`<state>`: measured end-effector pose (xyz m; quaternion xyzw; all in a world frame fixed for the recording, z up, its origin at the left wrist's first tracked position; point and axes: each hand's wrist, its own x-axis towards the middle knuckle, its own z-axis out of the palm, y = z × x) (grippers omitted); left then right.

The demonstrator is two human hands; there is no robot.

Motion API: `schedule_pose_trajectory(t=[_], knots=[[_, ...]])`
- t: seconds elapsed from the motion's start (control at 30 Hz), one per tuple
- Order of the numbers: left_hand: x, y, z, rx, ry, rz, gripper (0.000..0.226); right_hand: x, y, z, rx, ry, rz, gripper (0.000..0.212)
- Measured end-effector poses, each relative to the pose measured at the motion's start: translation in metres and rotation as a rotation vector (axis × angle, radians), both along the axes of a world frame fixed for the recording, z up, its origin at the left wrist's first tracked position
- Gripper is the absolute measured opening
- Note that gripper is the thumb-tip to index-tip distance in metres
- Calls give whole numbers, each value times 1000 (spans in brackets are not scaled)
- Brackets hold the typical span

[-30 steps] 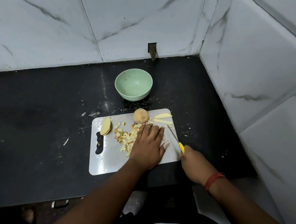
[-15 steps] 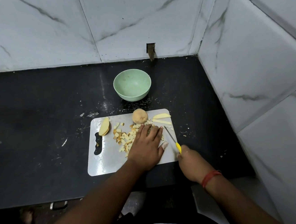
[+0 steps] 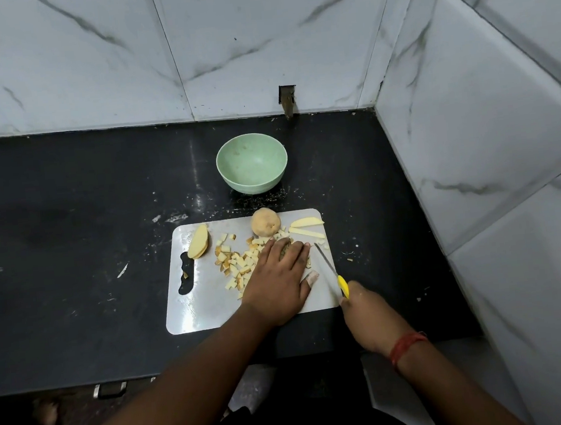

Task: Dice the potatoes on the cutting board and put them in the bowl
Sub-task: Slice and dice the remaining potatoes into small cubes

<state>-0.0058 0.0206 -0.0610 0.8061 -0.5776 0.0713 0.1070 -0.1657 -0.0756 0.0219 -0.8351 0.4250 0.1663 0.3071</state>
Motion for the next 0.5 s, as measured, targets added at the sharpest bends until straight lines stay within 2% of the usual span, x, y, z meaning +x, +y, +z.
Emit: schedule_pose_trajectory(t=[0.23, 0.4, 0.5], knots=[[2, 1, -1, -50, 38, -3, 55, 13, 1, -4, 20, 48, 17, 21], [2, 0, -1, -38, 40, -3, 55, 4, 1, -5, 25, 61, 23, 6], [2, -1, 0, -20, 31, 1, 57, -3, 1, -4, 15, 17, 14, 12]])
